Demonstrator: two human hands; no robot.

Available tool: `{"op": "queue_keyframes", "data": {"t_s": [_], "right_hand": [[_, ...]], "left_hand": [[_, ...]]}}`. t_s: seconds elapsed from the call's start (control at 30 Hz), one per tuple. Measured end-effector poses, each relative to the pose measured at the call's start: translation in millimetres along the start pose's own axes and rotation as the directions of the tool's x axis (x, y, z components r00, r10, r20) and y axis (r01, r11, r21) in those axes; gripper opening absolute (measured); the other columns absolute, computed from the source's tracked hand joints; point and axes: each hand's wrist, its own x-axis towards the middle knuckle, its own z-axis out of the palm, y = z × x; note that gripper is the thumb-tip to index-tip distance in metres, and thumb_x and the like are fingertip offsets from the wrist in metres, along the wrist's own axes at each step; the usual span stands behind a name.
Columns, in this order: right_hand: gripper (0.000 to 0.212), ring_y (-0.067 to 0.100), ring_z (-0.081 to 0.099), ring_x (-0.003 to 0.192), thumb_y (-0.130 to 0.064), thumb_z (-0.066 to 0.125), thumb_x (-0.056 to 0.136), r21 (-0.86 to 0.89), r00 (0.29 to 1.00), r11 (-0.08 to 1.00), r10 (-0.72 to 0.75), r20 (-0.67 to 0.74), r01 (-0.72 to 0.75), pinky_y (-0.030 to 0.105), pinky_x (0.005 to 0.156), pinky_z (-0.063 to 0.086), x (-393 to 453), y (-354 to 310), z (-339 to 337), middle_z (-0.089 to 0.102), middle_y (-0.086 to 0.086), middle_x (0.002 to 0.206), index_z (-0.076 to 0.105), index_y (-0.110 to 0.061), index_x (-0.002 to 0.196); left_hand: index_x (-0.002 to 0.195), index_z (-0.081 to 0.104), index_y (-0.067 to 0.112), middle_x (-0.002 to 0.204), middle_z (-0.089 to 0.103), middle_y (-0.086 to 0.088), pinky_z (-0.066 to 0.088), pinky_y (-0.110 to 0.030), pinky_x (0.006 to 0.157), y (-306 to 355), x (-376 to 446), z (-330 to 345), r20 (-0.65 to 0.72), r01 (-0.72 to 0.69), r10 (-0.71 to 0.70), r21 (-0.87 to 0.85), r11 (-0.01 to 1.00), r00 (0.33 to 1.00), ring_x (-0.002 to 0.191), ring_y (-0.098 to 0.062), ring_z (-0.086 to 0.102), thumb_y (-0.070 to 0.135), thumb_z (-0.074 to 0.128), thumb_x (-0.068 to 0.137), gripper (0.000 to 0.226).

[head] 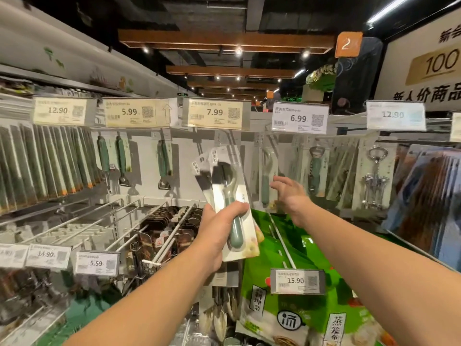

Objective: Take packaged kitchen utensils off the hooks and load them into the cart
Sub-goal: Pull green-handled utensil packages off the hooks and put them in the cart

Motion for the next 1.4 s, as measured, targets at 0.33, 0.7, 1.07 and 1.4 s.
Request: {"op": "queue_keyframes", "data": {"t_s": [0.33,0.7,1.07,1.4], "right_hand": [[0.076,0.013,0.056,0.084,-0.058,0.079,0.064,-0.241,0.792,0.785,-0.45,0.413,0.571,0.028,0.079,0.053,-104,-14,21,0.054,-0.004,0.111,0.055,-0.031,0.131],[0.066,-0.009,0.058,0.09,-0.019,0.079,0.083,-0.103,0.879,0.928,-0.298,0.372,0.358,0.013,0.074,0.046,-130,-12,29,0.056,-0.014,0.122,0.055,-0.03,0.144],[0.056,0.004,0.054,0.124,-0.022,0.064,0.081,-0.125,0.924,0.917,-0.368,0.105,0.379,0.034,0.107,0.046,-145,-10,17,0.058,-0.016,0.132,0.055,-0.03,0.136],[0.062,0.0,0.03,0.133,-0.02,0.061,0.098,-0.557,0.689,0.581,-0.725,-0.021,0.594,0.036,0.112,0.035,-156,34,-18,0.025,-0.004,0.153,0.029,-0.024,0.151]], "left_hand": [[0.157,0.013,0.043,0.134,0.064,-0.019,0.064,-0.057,0.068,1,6,-1,-0.055,0.138,-0.147,-0.137,0.981,0.988,0.099,-0.043,0.076,0.048,0.096,0.068,0.121],[0.148,0.05,0.044,0.143,0.064,-0.015,0.06,-0.064,0.088,-28,31,-25,-0.089,0.085,-0.095,-0.105,0.991,0.992,0.111,-0.042,0.073,0.107,0.062,0.037,0.128],[0.121,0.06,0.025,0.111,0.076,-0.009,0.061,-0.052,0.089,2,-20,-8,-0.215,-0.091,0.096,0.03,0.995,0.972,0.099,-0.032,0.074,0.057,0.073,0.086,0.049],[0.126,0.063,0.024,0.112,0.077,-0.011,0.061,-0.055,0.091,1,-26,-17,-0.132,-0.122,0.122,0.009,0.992,0.984,0.101,-0.034,0.076,0.049,0.071,0.096,0.04]]}}
